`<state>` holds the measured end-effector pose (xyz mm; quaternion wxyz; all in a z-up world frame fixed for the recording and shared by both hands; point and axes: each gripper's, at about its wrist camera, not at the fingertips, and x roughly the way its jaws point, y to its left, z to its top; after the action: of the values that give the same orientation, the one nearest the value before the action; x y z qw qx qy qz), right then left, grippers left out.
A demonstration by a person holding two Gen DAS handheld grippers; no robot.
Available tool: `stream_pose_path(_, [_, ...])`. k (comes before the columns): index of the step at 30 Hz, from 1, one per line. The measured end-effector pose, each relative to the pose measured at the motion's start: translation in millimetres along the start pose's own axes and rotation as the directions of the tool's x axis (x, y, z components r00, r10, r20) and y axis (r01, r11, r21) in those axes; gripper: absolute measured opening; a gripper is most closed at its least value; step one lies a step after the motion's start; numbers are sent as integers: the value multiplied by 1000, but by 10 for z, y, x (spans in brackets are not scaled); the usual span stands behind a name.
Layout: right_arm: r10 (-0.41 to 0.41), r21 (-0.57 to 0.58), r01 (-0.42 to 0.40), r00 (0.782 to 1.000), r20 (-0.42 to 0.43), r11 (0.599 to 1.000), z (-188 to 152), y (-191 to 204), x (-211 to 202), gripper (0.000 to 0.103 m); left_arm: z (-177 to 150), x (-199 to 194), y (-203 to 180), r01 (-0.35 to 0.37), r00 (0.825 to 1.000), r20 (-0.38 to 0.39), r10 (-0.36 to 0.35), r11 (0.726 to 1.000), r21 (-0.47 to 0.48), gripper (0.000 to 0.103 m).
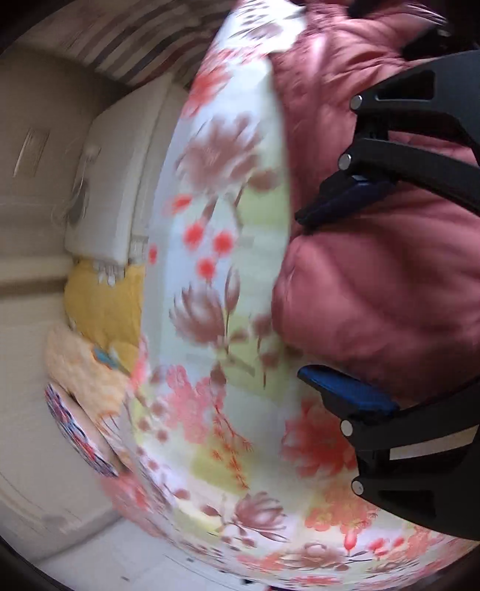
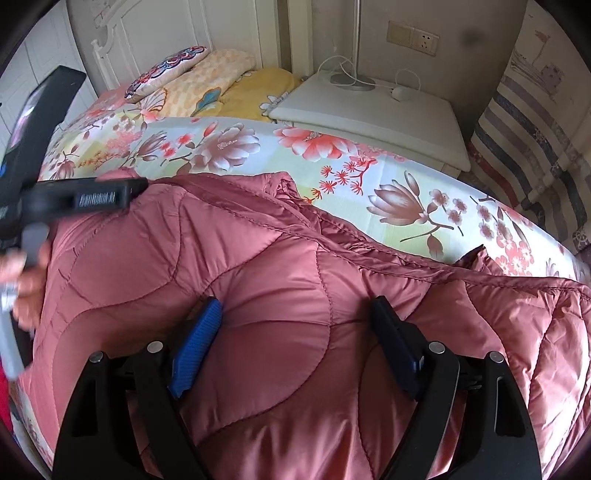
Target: Fold large clothes
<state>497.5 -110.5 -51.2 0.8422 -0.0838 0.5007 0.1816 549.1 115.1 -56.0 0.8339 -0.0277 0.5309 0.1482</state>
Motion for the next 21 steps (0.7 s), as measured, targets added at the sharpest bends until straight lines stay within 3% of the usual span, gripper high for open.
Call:
stream_pose_path(1, [-12, 10, 12, 1000, 7, 1000, 16, -20, -33, 79, -1, 44, 72, -47, 999, -17, 47, 998, -31, 77])
stream_pose_path(4, [-18, 42, 16, 998, 54, 999, 43, 76, -301, 79, -56, 29, 108, -24, 1000, 14, 24, 999, -36, 77])
stream_pose_path(7, [47, -113, -35, 993, 107, 993, 47, 499, -488, 81, -81, 5, 84, -42, 999, 30, 42, 999, -23, 77])
stream_pose_path(9, [66, -217, -49, 995, 72, 975, 57, 765, -399, 84, -93, 5, 60, -35, 999, 29, 36, 999, -29, 77])
stream_pose_path(11, [23, -231, -16, 999, 27, 973, 104, 790, -171, 88, -97, 6, 68, -17, 999, 27, 18, 999, -39, 77])
stream_pose_path(14, [86, -139, -86, 996, -8, 987, 208, 475, 46, 90, -117, 22, 114, 5, 999, 33, -4, 999, -49, 78])
stream_pose_path(17, [-43, -60, 44, 999, 14, 997, 243, 61, 36, 89, -143, 12, 117, 7, 999, 39, -5, 999, -48, 78])
stream_pose_path(19, [-76, 33, 77, 997, -13, 997, 221, -372, 28, 89, -141, 34, 142, 13, 999, 38, -11, 998, -55, 79])
stream_pose_path(21, [-166, 140, 167, 986, -13, 976, 157, -776, -152, 79, -132, 52, 171, 18, 999, 40, -16, 998, -59, 80])
